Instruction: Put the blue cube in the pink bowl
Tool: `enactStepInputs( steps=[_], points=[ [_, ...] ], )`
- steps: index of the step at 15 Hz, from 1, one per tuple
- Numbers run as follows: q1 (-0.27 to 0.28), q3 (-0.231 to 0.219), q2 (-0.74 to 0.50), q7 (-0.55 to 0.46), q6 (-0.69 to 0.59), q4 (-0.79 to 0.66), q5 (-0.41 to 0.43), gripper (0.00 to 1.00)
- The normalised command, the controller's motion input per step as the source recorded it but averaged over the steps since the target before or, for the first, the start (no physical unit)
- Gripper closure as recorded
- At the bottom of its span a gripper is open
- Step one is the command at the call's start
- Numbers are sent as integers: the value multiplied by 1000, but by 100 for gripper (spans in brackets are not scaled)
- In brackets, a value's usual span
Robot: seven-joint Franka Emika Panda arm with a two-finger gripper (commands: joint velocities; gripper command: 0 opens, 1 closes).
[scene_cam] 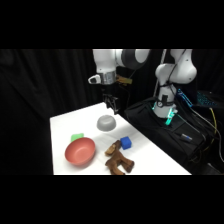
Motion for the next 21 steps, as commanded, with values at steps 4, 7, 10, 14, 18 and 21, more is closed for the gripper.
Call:
enactStepInputs(
  steps=[4,7,10,14,18,21],
  points=[
    [2,35,0,37,94,-25,31,0],
    [44,66,40,93,240,-51,115,0],
    [58,67,55,133,295,-64,155,0],
    [68,64,61,172,332,-91,158,0],
    [65,41,79,265,413,-115,73,0],
    [68,21,111,251,379,-99,26,0]
  ],
)
